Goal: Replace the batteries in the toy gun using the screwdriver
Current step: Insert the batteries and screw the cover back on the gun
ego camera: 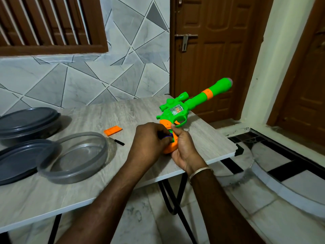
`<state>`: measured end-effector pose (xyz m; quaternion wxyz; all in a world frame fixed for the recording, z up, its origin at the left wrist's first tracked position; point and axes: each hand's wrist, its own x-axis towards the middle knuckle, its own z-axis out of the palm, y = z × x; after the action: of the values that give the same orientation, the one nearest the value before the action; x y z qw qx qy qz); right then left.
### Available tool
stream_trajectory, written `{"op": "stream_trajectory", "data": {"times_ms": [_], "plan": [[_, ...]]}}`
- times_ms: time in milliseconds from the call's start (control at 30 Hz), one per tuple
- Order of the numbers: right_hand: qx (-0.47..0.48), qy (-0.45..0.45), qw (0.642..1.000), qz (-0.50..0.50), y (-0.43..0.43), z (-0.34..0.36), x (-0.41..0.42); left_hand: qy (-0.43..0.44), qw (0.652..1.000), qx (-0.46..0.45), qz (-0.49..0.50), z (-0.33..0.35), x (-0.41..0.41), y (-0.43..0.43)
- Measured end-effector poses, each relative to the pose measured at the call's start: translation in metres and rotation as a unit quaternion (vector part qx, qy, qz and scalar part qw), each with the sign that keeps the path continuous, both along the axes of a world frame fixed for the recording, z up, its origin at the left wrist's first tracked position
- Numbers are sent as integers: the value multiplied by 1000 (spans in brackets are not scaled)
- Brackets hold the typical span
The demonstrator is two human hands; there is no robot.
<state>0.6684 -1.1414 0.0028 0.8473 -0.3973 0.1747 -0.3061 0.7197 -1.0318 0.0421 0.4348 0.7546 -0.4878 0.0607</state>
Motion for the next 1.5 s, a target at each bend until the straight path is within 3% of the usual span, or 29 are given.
{"op": "stream_trajectory", "data": {"times_ms": [233,400,633,900,1233,1500], "plan": [[6,-11,1000,-3,0,0,2,-101,993,34,-43,2,-1,0],[18,-23,1000,-4,2,1,2,-72,997,-33,-26,-6,-3,-7],[26,-13,1000,1,-1,0,3,-110,991,-33,-63,-12,2,-8],[35,2,999,6,-2,0,3,-32,995,-94,-28,-23,-2,-10],[22,-5,1000,10,0,-3,4,-126,984,-56,-117,-16,12,-1],[32,-5,999,11,-2,-3,2,-94,987,-57,-117,-20,18,-6]]}}
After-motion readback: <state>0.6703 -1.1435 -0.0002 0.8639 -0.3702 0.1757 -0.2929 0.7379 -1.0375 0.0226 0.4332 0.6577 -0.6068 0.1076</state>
